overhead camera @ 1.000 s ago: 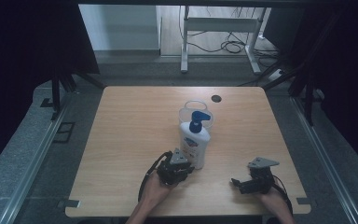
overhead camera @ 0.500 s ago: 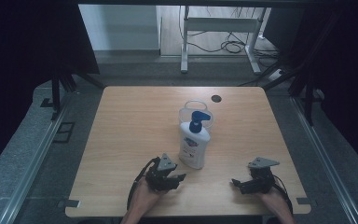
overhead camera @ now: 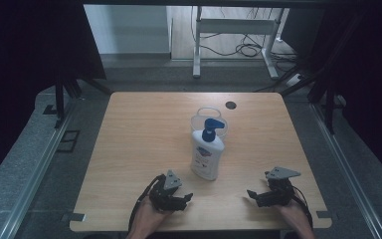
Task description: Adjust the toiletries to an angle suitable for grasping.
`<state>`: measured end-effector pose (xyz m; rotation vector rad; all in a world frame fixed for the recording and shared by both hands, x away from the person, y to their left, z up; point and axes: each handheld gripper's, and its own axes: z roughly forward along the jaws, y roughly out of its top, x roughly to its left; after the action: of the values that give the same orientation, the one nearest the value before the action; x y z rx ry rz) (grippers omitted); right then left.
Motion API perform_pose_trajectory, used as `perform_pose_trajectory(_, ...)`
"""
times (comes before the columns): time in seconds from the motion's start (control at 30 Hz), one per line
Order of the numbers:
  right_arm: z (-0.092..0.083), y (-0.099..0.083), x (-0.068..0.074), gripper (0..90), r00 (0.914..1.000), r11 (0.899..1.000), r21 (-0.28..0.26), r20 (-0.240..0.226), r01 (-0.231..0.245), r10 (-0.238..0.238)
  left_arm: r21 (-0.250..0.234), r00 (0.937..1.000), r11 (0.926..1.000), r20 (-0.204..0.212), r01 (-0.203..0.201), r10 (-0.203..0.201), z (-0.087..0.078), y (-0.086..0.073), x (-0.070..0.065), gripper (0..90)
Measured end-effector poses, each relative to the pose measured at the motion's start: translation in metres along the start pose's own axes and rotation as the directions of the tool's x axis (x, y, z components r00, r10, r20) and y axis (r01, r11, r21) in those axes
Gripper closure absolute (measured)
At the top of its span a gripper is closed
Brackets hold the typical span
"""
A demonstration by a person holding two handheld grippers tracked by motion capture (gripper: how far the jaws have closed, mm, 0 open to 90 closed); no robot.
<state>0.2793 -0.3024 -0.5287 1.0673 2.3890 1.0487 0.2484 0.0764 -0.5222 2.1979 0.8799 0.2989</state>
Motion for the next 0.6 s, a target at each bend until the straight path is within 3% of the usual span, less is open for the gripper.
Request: perform_pose_trajectory(0.6,-0.008,0.022,0.005,0.0,0.9976,0.998,-0.056,-0.067,0.010,-0.013,0.019,0.9988,0.9995,-0.041,0.027,-0.026,-0.004,-0.017,0.002,13.3)
